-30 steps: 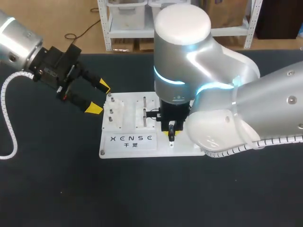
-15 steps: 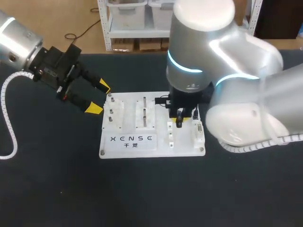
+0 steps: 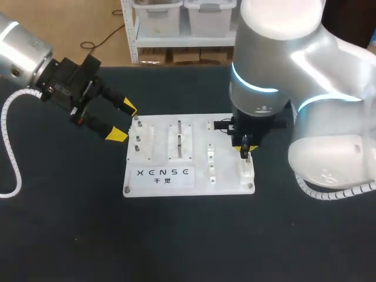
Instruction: Insert the USB connector, Ethernet cable, and multi-pin plug into their matching sockets one by one.
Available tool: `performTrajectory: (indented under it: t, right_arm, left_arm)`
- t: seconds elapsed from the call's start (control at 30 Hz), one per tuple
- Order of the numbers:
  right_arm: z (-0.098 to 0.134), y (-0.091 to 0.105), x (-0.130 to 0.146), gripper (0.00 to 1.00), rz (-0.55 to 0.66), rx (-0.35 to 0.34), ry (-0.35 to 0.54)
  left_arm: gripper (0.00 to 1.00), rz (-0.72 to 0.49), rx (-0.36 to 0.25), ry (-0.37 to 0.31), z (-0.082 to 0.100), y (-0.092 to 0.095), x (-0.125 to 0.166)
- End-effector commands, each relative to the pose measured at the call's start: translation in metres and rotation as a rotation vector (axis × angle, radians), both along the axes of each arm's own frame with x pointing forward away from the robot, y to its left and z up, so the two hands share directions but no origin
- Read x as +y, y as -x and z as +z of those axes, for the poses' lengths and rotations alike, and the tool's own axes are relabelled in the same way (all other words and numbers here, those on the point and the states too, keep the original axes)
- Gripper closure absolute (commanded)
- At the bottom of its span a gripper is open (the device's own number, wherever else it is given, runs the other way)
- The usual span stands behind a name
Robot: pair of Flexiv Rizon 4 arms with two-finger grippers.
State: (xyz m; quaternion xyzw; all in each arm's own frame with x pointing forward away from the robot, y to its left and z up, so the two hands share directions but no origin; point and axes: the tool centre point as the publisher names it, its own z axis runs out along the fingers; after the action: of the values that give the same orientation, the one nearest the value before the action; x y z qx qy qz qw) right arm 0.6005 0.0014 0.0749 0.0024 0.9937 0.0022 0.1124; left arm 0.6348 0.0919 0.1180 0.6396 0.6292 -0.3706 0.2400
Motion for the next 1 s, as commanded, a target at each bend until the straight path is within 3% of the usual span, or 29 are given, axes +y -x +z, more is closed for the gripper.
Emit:
performTrajectory:
  t: [0.03, 1.0]
  right_arm:
    - [-0.003, 0.004, -0.004, 1.00, -0.004, -0.019, 0.001]
    - [-0.014, 0.007, -0.008, 1.00, -0.014, -0.007, 0.013]
  left_arm:
    - [0.00, -0.004, -0.001, 0.002, -0.001, -0.001, 0.001]
    - [0.00, -0.004, -0.001, 0.002, -0.001, -0.001, 0.001]
